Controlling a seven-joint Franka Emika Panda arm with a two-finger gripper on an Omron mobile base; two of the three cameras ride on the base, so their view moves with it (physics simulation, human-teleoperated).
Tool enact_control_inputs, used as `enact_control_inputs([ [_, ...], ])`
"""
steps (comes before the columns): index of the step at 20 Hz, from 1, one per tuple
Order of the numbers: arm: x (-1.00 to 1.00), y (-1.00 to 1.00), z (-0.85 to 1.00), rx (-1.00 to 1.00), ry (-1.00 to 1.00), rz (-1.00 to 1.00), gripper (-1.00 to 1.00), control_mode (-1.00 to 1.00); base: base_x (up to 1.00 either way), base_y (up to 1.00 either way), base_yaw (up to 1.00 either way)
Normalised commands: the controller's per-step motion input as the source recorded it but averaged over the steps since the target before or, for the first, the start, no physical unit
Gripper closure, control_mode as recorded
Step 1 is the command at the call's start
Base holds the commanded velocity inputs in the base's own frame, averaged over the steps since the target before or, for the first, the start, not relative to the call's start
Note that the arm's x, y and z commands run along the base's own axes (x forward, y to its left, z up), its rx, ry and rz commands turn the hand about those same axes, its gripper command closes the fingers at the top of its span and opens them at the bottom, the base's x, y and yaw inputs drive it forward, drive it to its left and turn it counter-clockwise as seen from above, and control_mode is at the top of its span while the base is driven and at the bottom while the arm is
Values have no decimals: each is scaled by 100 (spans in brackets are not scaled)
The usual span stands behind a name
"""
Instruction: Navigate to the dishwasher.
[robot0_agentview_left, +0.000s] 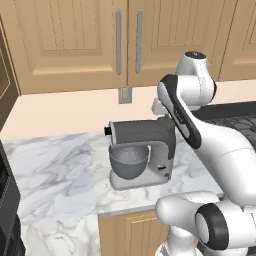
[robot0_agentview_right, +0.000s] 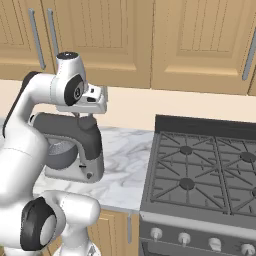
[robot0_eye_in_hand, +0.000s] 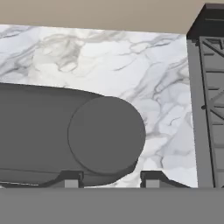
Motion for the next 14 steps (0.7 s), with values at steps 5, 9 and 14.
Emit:
enact_control_inputs([
  [5, -78, -19, 1, 0, -4, -6, -100, -100, 0, 0, 0],
  [9, -100, -52, 0, 3, -6, -16, -100, -100, 0, 0, 0],
  [14, -100, -49, 0, 2, -7, -15, -100, -100, 0, 0, 0],
])
